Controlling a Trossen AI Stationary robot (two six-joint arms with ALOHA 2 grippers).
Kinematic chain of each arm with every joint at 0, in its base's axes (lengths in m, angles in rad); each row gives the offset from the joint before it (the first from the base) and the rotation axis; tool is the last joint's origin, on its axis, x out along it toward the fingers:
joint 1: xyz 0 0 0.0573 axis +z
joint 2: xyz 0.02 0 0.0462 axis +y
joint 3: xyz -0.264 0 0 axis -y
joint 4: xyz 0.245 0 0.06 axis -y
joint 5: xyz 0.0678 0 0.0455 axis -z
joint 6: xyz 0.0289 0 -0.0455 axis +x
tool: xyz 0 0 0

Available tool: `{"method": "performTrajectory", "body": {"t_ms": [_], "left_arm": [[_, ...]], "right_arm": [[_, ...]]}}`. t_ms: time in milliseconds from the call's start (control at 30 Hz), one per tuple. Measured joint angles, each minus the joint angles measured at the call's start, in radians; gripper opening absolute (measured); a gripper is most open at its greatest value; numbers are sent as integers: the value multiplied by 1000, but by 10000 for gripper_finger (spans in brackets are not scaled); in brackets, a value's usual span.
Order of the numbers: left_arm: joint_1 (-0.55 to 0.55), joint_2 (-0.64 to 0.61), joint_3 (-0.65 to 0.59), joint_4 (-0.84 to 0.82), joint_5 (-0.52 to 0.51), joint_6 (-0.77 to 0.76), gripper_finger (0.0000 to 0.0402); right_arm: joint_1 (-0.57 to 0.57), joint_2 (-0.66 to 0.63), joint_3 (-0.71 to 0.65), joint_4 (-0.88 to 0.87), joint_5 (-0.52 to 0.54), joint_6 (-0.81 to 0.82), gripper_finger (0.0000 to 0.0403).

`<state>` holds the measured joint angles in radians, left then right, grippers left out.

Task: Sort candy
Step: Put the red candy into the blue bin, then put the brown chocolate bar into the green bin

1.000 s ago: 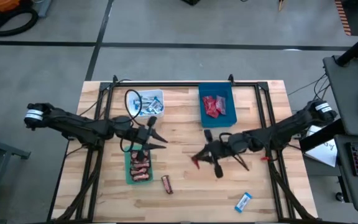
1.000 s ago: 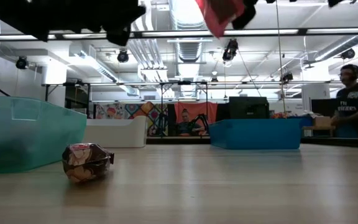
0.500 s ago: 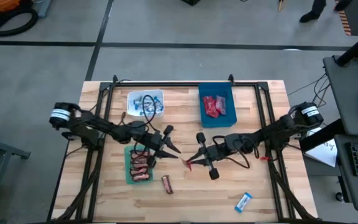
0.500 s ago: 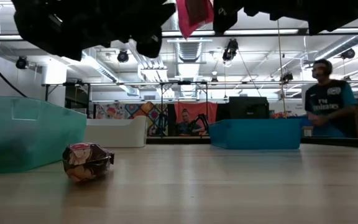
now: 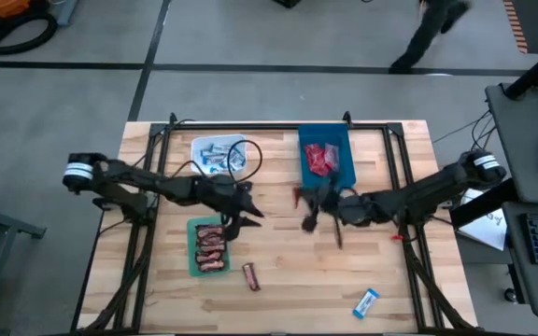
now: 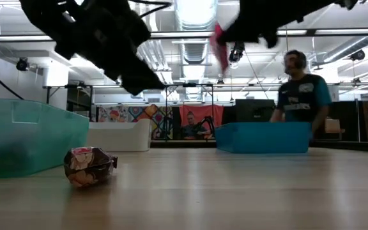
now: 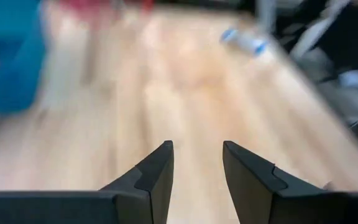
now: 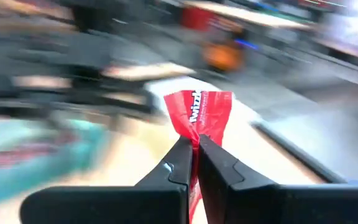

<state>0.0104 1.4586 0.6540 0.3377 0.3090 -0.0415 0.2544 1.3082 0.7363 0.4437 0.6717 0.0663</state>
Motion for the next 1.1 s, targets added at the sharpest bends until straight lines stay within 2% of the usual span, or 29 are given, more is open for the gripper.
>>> {"method": "performTrajectory", "body": {"t_ms": [133, 200, 300, 433, 633, 733, 833, 1100], "left_arm": [[6, -72, 7, -184, -134, 1, 123], [6, -105, 7, -207, -165, 18, 123], [5, -132, 6, -232, -166, 36, 123], [4, -170, 7, -232, -167, 40, 123], [4, -177, 7, -232, -167, 40, 123], [4, -166, 7, -218, -168, 40, 123], [4, -166, 7, -218, -168, 40, 123], [4, -169, 6, -214, -151, 38, 123]], "right_arm": [[-82, -60, 41, -340, 301, 241, 13], [-149, -78, 45, -464, 357, 359, 13], [-264, -77, 46, -587, 319, 501, 13], [-415, -31, 44, -694, 229, 592, 13], [-575, 40, 47, -698, 85, 623, 21], [-617, 68, 46, -700, 65, 617, 45], [-653, 78, 46, -700, 0, 608, 83], [-656, 51, 68, -702, -68, 569, 175]]}}
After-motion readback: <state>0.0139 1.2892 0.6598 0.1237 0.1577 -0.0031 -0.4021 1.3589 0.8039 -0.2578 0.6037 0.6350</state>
